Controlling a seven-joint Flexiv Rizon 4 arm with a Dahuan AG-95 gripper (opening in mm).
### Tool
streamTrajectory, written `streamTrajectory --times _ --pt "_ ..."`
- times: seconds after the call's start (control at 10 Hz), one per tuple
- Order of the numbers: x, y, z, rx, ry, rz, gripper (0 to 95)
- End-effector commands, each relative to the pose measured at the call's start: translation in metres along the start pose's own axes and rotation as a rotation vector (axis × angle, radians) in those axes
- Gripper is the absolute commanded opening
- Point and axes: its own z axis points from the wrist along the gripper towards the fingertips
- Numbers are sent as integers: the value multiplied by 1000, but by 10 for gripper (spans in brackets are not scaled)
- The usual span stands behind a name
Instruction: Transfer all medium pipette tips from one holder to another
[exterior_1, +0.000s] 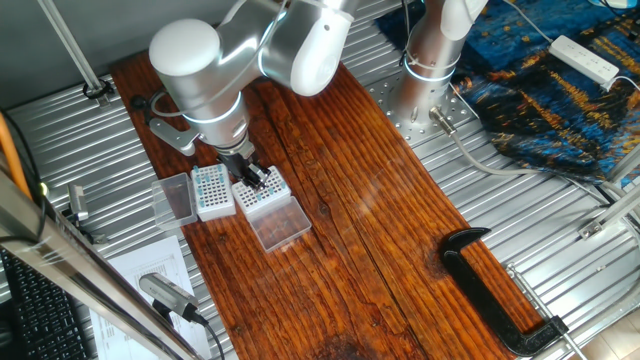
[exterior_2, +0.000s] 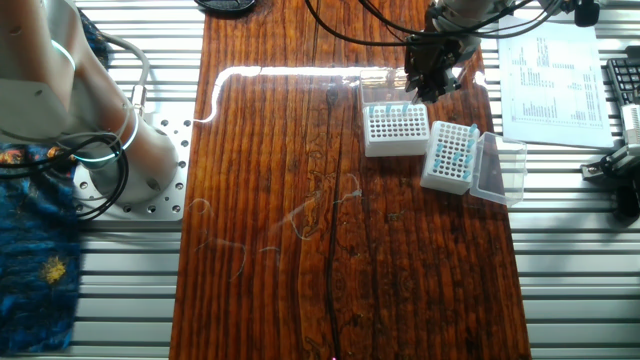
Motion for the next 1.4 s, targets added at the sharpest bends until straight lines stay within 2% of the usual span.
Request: streamTrajectory --times 0.1,0.4,0.5,0.9,1.0,1.4 --pt "0 0 0 0 1 0 190" --pt "0 0 0 0 1 0 190" --pt "-14 -72 5 20 -31 -32 190" --pt "-13 -74 4 28 -32 -24 190" --pt "-12 -77 3 31 -41 -32 0" --pt "-17 -77 3 30 -48 -57 0"
